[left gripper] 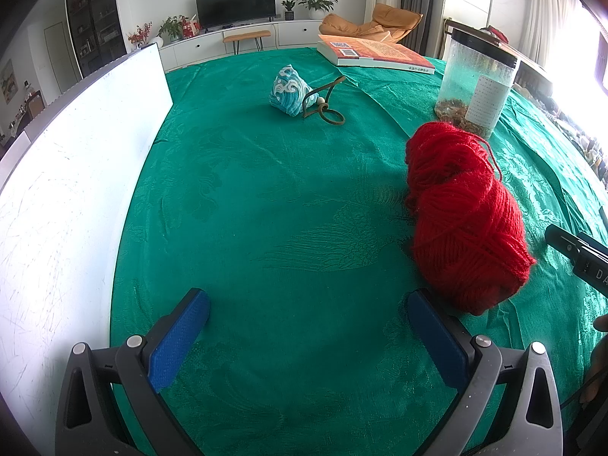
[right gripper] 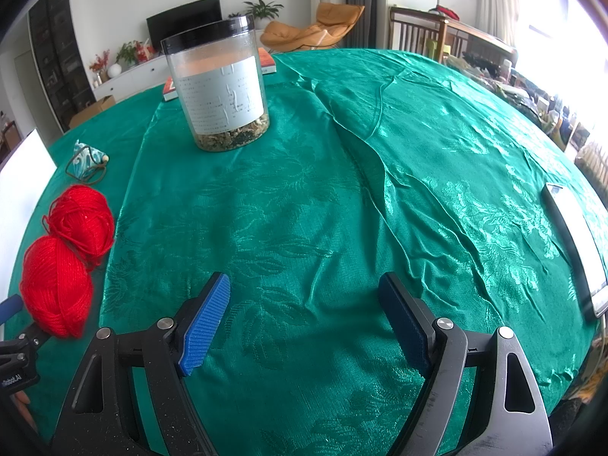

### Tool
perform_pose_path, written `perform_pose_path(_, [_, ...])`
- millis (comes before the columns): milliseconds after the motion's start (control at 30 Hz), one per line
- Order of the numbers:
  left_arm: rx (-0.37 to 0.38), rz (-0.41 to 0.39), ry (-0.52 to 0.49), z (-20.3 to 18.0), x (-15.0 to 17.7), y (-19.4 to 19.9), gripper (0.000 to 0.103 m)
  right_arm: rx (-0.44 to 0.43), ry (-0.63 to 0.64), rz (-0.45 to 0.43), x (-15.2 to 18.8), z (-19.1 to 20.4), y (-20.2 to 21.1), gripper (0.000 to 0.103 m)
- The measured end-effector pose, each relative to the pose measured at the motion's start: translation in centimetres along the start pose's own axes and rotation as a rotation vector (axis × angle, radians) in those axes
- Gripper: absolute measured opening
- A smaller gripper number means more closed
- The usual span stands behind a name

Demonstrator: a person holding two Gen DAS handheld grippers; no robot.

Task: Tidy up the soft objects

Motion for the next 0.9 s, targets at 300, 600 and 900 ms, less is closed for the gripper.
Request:
perform_pose_path(300, [0.000, 0.000, 0.000, 0.0, 0.0, 0.0, 0.103, 0.001, 0.000, 0.000, 0.0, 0.0, 0.0, 0.083])
perform_pose_path(600, [-0.001, 0.002, -0.001, 0.0, 0.0, 0.0, 0.103, 0.001, -0.001, 0.001, 0.0, 0.1, 0.0, 0.083])
perform_pose_path(900, [0.001, -0.018, -0.031, 0.0, 1.5, 1.0, 0.103, -0.496, -0.121, -0.127, -1.0, 2.8, 5.4, 0.083])
Point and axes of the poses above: each gripper's, at about its wrist camera, not at the fingertips, and y roughly against the way its jaws point, z to its left, x to its underside, the point moved 10 cm from there along -y, roughly the way its jaws point, and after that the axes turned 8 degrees about z, right-handed, at the moved point
